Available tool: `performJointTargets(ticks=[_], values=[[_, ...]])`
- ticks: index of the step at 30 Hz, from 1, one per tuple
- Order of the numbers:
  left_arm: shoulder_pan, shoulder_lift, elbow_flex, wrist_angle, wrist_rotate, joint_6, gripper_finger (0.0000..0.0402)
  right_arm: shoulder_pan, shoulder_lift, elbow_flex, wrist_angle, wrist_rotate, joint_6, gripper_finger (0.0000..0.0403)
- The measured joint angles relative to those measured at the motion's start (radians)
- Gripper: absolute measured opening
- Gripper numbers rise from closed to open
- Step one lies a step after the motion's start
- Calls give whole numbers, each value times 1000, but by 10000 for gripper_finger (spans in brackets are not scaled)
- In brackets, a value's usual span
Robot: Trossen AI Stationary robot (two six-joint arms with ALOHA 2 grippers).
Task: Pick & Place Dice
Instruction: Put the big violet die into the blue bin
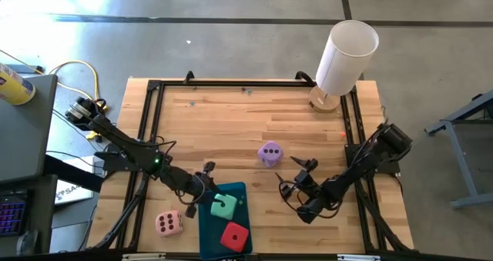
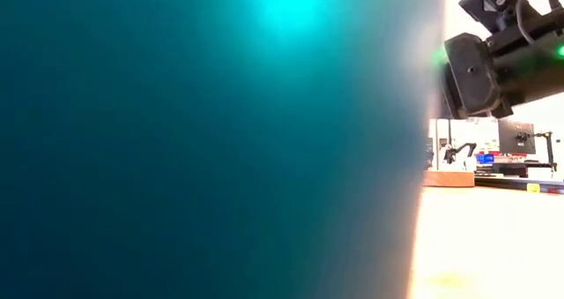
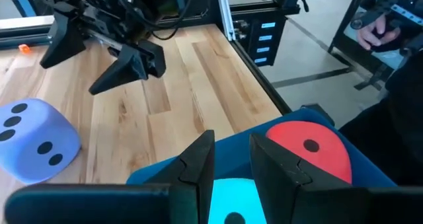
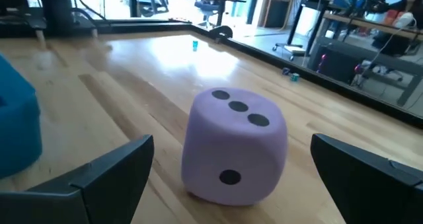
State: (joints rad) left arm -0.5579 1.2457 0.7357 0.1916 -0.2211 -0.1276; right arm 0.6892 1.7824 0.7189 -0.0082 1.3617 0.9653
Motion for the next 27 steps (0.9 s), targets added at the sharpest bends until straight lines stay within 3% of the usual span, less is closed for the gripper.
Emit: performJointTargets(ticks=[13,22,27], values=[[0,0,0,10,-3,-14,91,-59,43,0,50,-13,2,400],[0,0,0,27,-145,-44,91,-86,43,0,53,-33,0,400],[0,0,0,27,-156,-34,98,-101,43,0,91,-33,-28,400]])
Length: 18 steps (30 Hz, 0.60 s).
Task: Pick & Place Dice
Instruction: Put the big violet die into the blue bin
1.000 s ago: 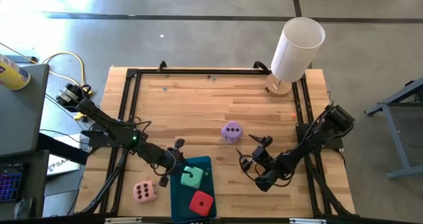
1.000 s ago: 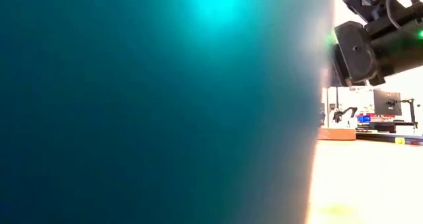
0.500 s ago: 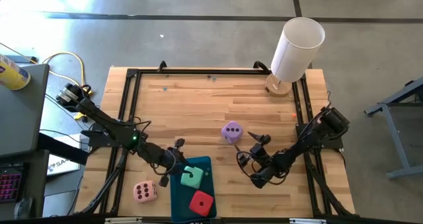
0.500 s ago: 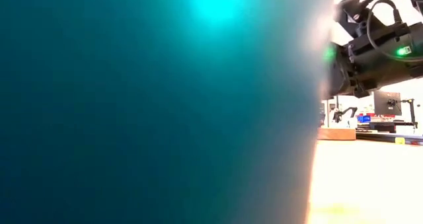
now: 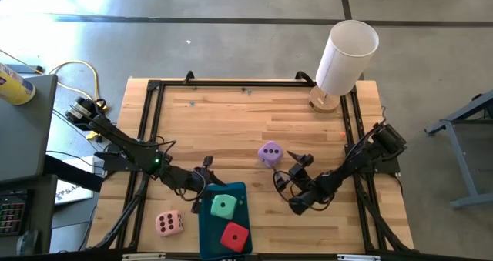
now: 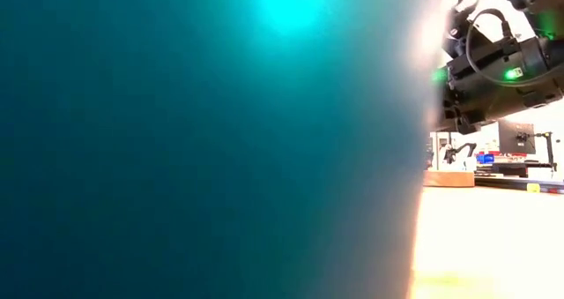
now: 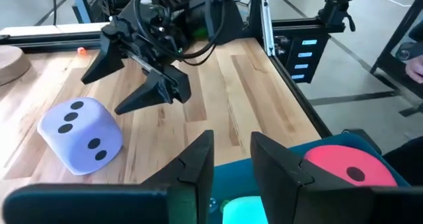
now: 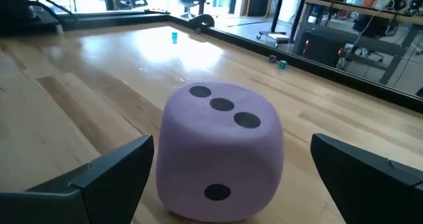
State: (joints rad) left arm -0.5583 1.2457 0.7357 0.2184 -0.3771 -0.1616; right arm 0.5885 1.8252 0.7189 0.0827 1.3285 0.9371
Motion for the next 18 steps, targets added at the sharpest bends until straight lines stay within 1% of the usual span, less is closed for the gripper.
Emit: performJointTargets(ticks=[2,5,8,11,14,18], values=[[0,0,0,0,0,4,115,-3,0,0,22,-10,-30,400],[0,0,0,0,-1,5,152,-9,0,0,49,-46,-61,400],[0,0,0,0,0,5,189,-10,0,0,71,-45,-79,400],[0,0,0,0,-1,5,215,-20,-1,0,72,-49,-78,400],[0,0,0,0,0,5,229,-38,-1,0,72,-50,-78,400],[0,0,0,-1,4,5,232,-62,-1,0,72,-50,-78,400]])
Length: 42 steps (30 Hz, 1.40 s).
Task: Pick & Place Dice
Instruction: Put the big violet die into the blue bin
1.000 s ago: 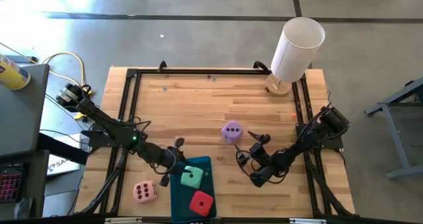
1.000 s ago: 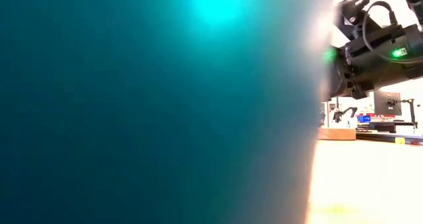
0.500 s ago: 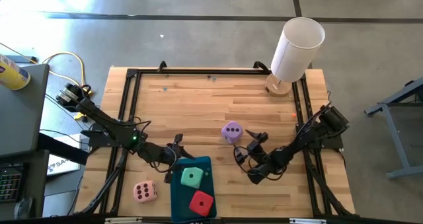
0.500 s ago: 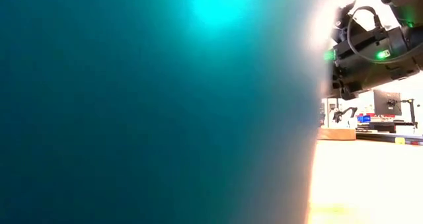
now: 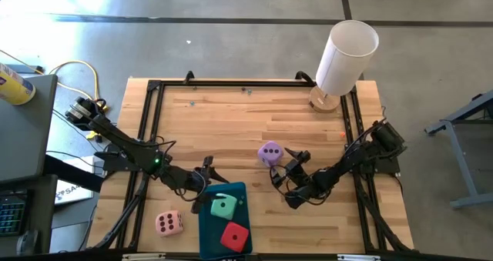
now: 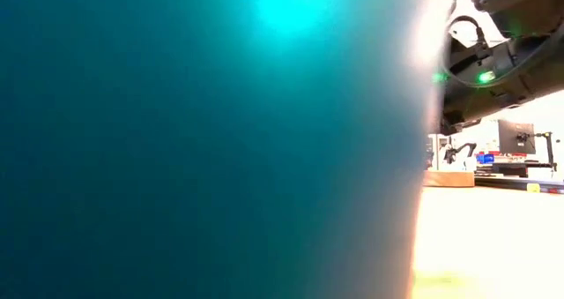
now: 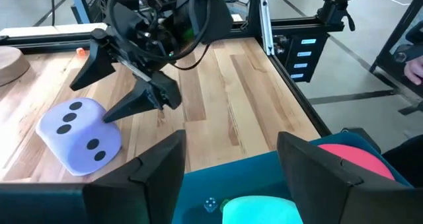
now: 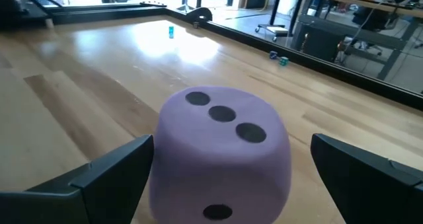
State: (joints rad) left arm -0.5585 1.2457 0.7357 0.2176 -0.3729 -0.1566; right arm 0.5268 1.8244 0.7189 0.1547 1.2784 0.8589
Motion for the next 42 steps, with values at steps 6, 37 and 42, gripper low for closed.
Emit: performJointTargets(ticks=[6,37,42], values=[[-4,0,0,-3,1,0,232,-19,-1,0,8,-35,-2,400],[-14,0,0,-8,7,0,232,-130,-3,2,145,-198,-227,400],[-16,0,0,-8,7,0,232,-130,-3,2,151,-214,-210,400]])
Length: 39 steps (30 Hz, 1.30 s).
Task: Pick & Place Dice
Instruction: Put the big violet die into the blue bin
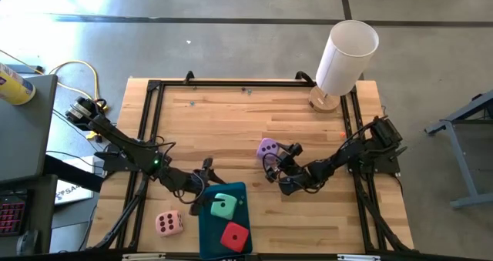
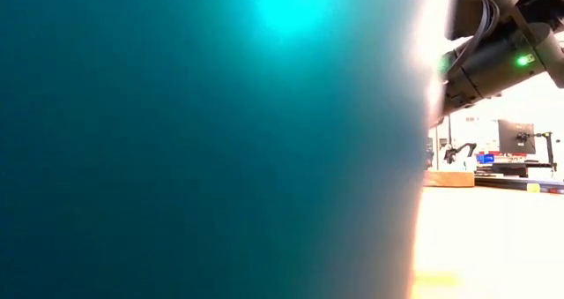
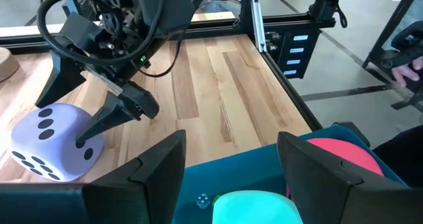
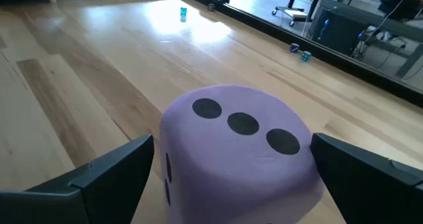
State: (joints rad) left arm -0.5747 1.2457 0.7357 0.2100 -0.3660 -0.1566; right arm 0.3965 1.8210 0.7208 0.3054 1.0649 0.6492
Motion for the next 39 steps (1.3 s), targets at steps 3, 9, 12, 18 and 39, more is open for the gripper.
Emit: performJointTargets(ticks=[3,9,12,18,39], values=[[0,0,0,0,0,0,232,0,0,0,0,-3,4,400],[0,0,0,0,0,0,232,0,0,0,0,-10,4,400],[0,0,0,0,-1,-3,232,0,1,0,-1,-7,3,400],[0,0,0,1,-2,-6,232,-16,1,-1,-13,-1,5,400],[0,0,0,0,0,-8,232,-66,1,-1,-8,-80,12,377]])
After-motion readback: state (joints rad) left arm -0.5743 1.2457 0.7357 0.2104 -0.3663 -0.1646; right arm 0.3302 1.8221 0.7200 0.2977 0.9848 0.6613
